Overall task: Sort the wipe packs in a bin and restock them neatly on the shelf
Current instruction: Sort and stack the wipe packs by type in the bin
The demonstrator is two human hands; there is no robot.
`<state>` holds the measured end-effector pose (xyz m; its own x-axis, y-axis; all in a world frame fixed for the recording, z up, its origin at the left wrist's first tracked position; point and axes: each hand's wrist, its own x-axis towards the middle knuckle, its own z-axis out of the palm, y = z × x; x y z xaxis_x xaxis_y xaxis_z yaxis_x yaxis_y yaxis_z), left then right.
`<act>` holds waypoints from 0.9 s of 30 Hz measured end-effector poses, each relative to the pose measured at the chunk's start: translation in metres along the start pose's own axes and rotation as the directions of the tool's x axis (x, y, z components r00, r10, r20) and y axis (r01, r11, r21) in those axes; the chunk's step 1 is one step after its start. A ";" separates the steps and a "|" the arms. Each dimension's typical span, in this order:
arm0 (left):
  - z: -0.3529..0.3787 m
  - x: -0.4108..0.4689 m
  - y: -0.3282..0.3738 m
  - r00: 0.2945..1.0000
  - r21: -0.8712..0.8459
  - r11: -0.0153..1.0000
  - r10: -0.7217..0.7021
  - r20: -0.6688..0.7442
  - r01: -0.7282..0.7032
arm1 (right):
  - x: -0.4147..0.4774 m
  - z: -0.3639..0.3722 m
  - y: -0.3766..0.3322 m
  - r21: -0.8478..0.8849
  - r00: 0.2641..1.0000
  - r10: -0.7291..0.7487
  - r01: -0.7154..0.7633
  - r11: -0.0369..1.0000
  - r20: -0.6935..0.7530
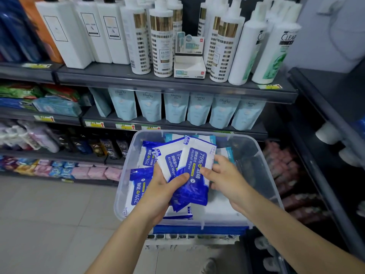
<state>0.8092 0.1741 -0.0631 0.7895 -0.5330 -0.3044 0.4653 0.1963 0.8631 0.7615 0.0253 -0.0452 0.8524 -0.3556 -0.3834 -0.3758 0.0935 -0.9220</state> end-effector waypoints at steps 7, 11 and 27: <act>-0.001 -0.001 -0.002 0.999 0.070 0.997 0.034 0.030 -0.036 | 0.000 0.019 -0.006 -0.278 0.993 -0.070 0.093 0.956 0.092; -0.001 -0.001 -0.007 0.999 0.078 0.996 0.045 -0.019 -0.043 | 0.001 0.031 -0.004 -0.353 0.993 -0.025 0.063 0.933 0.113; 0.013 0.027 -0.008 0.997 0.296 0.955 0.038 -0.067 -0.016 | 0.034 -0.006 0.000 0.018 0.947 0.108 -0.119 0.993 0.303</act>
<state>0.8217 0.1472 -0.0735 0.8316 -0.4687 -0.2978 0.3130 -0.0473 0.9486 0.7885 0.0075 -0.0585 0.8768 -0.0451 -0.4788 -0.4677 0.1519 -0.8707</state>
